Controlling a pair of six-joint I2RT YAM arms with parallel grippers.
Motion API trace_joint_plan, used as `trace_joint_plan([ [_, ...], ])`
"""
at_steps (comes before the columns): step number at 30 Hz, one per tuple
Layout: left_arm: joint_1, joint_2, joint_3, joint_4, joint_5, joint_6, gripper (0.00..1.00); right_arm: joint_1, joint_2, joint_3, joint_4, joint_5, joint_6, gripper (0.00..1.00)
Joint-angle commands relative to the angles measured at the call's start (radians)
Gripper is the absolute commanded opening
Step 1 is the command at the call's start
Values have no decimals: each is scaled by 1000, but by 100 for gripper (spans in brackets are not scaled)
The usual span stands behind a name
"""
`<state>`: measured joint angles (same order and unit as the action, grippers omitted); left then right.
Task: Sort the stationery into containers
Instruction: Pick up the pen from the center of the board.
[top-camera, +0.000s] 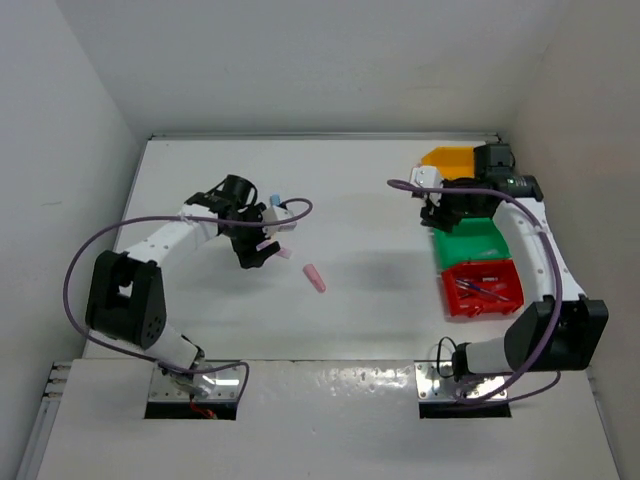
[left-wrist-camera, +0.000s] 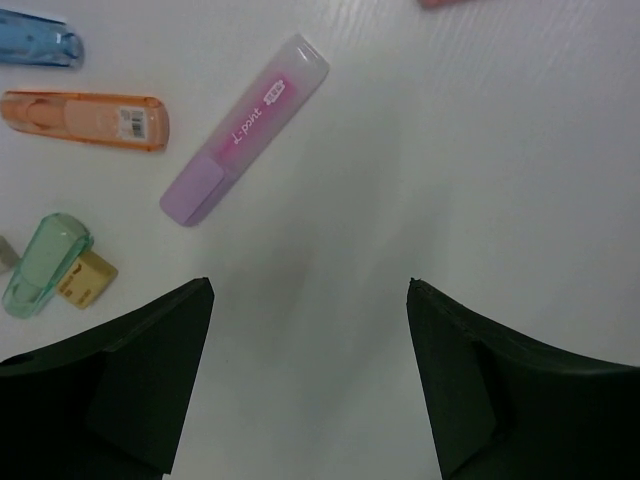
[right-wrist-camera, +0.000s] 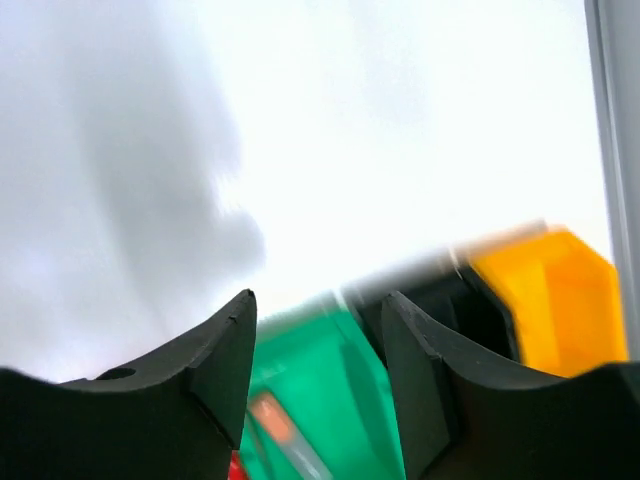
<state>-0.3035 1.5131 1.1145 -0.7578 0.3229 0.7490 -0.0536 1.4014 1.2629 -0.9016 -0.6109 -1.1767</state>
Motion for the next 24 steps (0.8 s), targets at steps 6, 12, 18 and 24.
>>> trace_joint_plan([
  [6, 99, 131, -12, 143, 96, 237, 78, 179, -47, 9, 75, -105, 436, 51],
  [12, 165, 200, 2, 183, 205, 342, 75, 225, -44, 27, 53, -109, 482, 49],
  [18, 178, 275, 50, 198, 242, 380, 78, 233, -47, 7, 41, -104, 480, 48],
  [24, 181, 357, 117, 195, 237, 386, 82, 233, -44, -10, 26, -104, 459, 48],
])
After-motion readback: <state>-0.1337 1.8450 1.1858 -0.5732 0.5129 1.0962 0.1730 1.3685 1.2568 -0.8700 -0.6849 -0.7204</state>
